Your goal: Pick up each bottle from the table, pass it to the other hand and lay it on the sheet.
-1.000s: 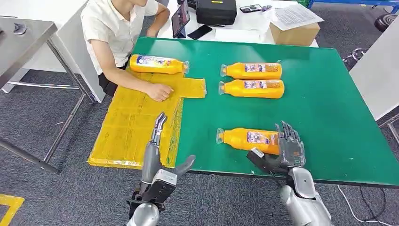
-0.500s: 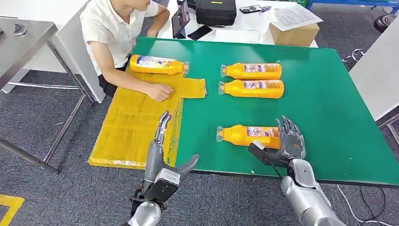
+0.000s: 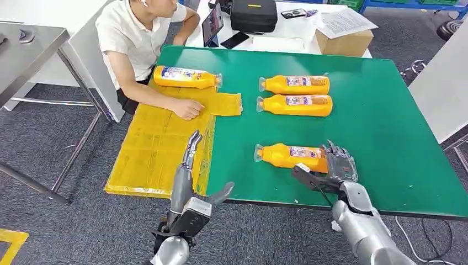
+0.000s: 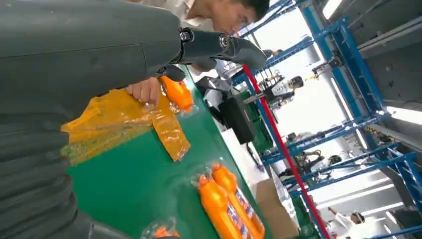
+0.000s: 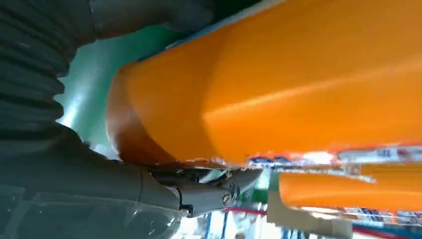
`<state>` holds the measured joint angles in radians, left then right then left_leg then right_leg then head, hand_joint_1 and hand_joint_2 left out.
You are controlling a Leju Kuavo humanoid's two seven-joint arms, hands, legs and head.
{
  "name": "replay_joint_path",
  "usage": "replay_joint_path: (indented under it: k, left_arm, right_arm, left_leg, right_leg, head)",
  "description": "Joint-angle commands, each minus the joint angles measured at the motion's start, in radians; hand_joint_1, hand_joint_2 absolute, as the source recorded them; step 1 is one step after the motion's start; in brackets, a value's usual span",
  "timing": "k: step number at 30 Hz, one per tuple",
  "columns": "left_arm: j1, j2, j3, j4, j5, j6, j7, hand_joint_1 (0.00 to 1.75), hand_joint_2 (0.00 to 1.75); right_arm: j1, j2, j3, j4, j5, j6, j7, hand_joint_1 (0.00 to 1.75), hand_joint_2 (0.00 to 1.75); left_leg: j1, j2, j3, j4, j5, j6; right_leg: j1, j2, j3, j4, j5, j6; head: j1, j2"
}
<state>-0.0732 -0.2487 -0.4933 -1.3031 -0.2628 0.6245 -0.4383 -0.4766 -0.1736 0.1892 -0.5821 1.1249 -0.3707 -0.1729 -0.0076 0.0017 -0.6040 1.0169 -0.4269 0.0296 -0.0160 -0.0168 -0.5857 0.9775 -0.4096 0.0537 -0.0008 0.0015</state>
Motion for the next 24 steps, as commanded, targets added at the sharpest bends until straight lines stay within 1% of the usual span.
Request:
replay_joint_path:
  k: [1,2,3,4,5,6,8,11,14,15,17,18,20,24]
  left_arm:
    - [-0.03,0.036,-0.037,0.04,0.021,-0.017,0.0,0.0,1.75]
    - [-0.031,0.036,-0.038,0.042,0.022,-0.017,-0.001,0.0,1.75]
    - [-0.032,0.036,-0.039,0.043,0.023,-0.017,-0.002,0.0,1.75]
    - [-0.032,0.035,-0.04,0.042,0.025,-0.018,-0.004,0.0,1.75]
    - [-0.032,0.035,-0.04,0.042,0.025,-0.018,-0.004,0.0,1.75]
    - [-0.032,0.036,-0.041,0.041,0.026,-0.021,-0.004,0.0,1.75]
    - [-0.033,0.035,-0.042,0.04,0.029,-0.022,-0.006,0.0,1.75]
    - [-0.03,0.034,-0.04,0.035,0.031,-0.022,-0.006,0.0,1.75]
    - [-0.022,0.028,-0.029,0.031,0.082,-0.049,-0.003,0.0,1.75]
    - [-0.015,0.022,-0.013,0.034,0.22,-0.15,0.053,0.0,1.75]
    - [-0.019,0.023,0.015,0.087,0.432,-0.262,0.166,0.0,1.75]
    - [-0.034,0.037,0.016,0.144,0.531,-0.299,0.196,0.0,1.75]
    - [-0.045,0.047,0.01,0.185,0.562,-0.31,0.165,0.0,1.75]
    - [-0.048,0.045,0.008,0.184,0.562,-0.31,0.165,0.0,1.75]
  right_arm:
    - [0.065,-0.006,-0.033,0.057,-0.202,0.178,-0.147,1.75,1.75]
    - [0.07,-0.008,-0.027,0.05,-0.202,0.17,-0.153,1.75,1.75]
    - [0.075,-0.006,-0.026,0.042,-0.21,0.158,-0.16,1.62,1.75]
    - [0.079,-0.001,-0.03,0.035,-0.238,0.164,-0.171,1.55,1.75]
    - [0.079,-0.001,-0.03,0.035,-0.238,0.164,-0.171,1.71,1.75]
    - [0.088,-0.002,-0.027,0.018,-0.258,0.171,-0.181,1.75,1.75]
    - [0.096,0.0,-0.033,-0.001,-0.295,0.185,-0.197,1.75,1.75]
    - [0.112,0.003,-0.038,-0.038,-0.335,0.181,-0.215,1.75,1.75]
    - [0.139,0.035,-0.078,-0.108,-0.456,0.215,-0.276,1.75,1.75]
    - [0.16,0.057,-0.092,-0.162,-0.505,0.206,-0.298,1.75,1.75]
    - [0.188,0.089,-0.098,-0.247,-0.579,0.226,-0.313,1.75,1.75]
    - [0.201,0.104,-0.087,-0.292,-0.612,0.233,-0.317,1.75,1.75]
    - [0.206,0.109,-0.069,-0.315,-0.621,0.228,-0.301,1.75,1.75]
    - [0.208,0.101,-0.071,-0.313,-0.622,0.228,-0.301,1.75,1.75]
  left_leg:
    - [0.002,-0.003,0.003,-0.002,0.0,-0.002]
    - [0.002,-0.003,0.003,-0.001,0.0,-0.002]
    - [0.002,-0.004,0.004,-0.003,0.001,-0.002]
    - [0.002,-0.003,0.005,-0.002,0.0,-0.002]
    - [0.002,-0.002,0.004,-0.002,0.0,-0.002]
    - [0.003,-0.002,0.005,-0.003,0.0,-0.003]
    - [0.002,-0.002,0.005,-0.001,-0.001,-0.002]
    - [0.003,-0.002,0.005,-0.003,0.0,-0.004]
    - [0.003,-0.001,0.006,-0.002,-0.001,-0.003]
    - [0.003,0.0,0.006,-0.002,-0.001,-0.003]
    - [0.003,0.002,0.006,-0.002,-0.002,-0.003]
    - [0.003,0.002,0.006,-0.002,-0.002,-0.003]
    - [0.003,0.004,0.007,-0.003,-0.001,-0.004]
    - [0.002,0.002,0.001,-0.001,-0.001,-0.002]
  right_leg:
    - [0.001,-0.002,0.007,-0.003,0.0,-0.002]
    - [0.002,-0.002,0.007,-0.002,-0.001,-0.002]
    - [0.002,-0.003,0.008,-0.003,0.0,-0.003]
    - [0.002,-0.002,0.009,-0.003,0.0,-0.002]
    - [0.002,-0.002,0.009,-0.003,0.0,-0.002]
    - [0.003,-0.001,0.009,-0.004,0.0,-0.003]
    - [0.002,0.0,0.009,-0.002,0.0,-0.002]
    - [0.003,0.001,0.008,-0.003,0.0,-0.003]
    - [0.003,0.002,0.009,-0.003,0.0,-0.002]
    - [0.003,0.003,0.009,-0.002,0.0,-0.002]
    - [0.003,0.005,0.008,-0.002,0.0,-0.002]
    - [0.003,0.005,0.008,-0.002,0.0,-0.002]
    - [0.003,0.007,0.008,-0.003,0.001,-0.003]
    - [0.002,0.004,0.004,0.0,0.0,-0.002]
  head:
    - [0.0,0.0]
    - [0.001,0.0]
    - [0.0,0.0]
    - [0.0,0.0]
    - [0.0,0.0]
    - [0.0,0.0]
    - [0.0,0.0]
    - [0.0,0.0]
    - [0.0,0.0]
    - [0.0,0.0]
    - [0.0,0.0]
    - [0.0,0.0]
    - [0.0,0.0]
    - [-0.001,0.0]
